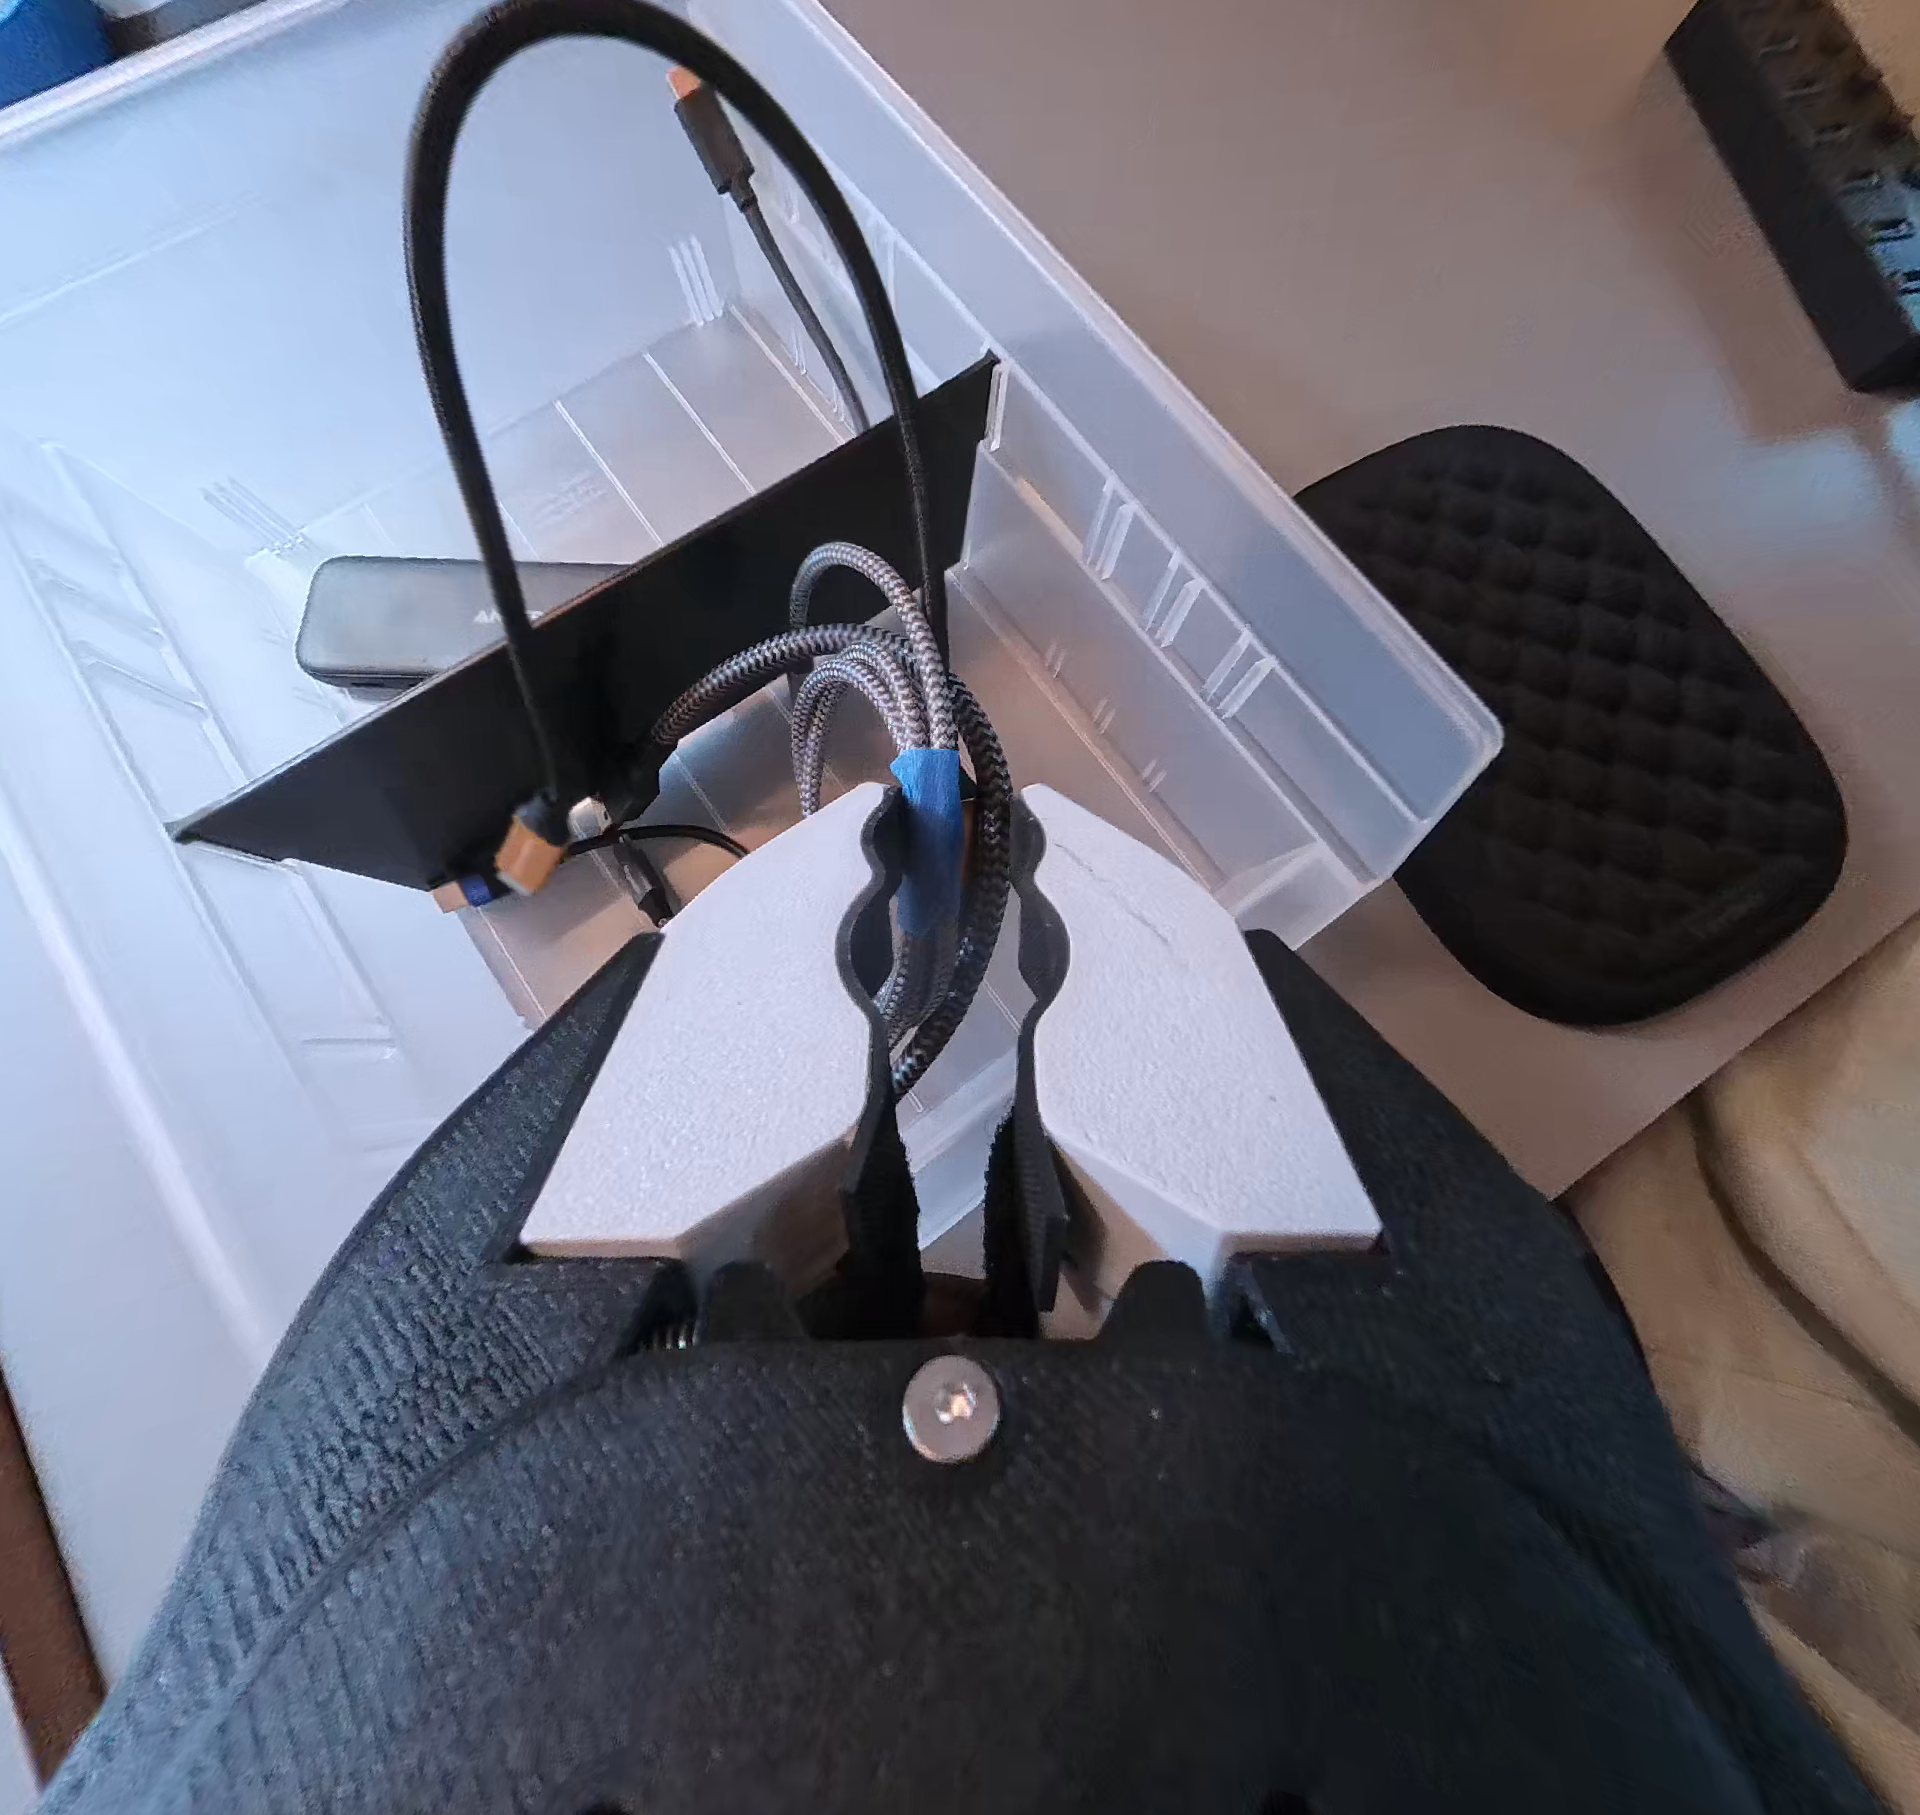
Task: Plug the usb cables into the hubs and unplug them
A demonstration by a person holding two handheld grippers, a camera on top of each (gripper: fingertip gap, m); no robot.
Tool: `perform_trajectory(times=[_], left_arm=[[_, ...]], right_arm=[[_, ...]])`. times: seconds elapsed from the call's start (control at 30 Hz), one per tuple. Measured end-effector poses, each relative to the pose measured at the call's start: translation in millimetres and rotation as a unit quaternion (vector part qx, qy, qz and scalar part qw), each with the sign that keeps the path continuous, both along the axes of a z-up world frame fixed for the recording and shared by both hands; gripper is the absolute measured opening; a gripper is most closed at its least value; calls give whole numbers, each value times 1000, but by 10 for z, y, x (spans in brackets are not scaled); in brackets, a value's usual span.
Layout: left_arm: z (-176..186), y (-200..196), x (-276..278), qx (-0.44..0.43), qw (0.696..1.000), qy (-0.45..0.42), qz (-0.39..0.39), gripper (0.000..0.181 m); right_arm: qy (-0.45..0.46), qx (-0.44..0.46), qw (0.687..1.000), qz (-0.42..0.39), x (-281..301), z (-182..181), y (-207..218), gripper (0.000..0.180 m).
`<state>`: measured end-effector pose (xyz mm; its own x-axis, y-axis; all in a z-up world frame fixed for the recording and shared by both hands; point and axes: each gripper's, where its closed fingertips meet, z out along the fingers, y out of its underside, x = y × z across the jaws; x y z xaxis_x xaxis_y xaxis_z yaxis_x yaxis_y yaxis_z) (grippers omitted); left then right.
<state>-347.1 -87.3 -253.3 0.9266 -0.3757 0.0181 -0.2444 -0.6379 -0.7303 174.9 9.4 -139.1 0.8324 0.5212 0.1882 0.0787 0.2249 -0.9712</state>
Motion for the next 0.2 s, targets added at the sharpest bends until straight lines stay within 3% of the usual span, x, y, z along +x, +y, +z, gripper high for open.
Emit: perform_trajectory(times=[0.2], left_arm=[[-116, -27, 67, -26, 999, -16, -28, 18]], right_arm=[[-7, -2, 1000, -1, -15, -22, 10, 29]])
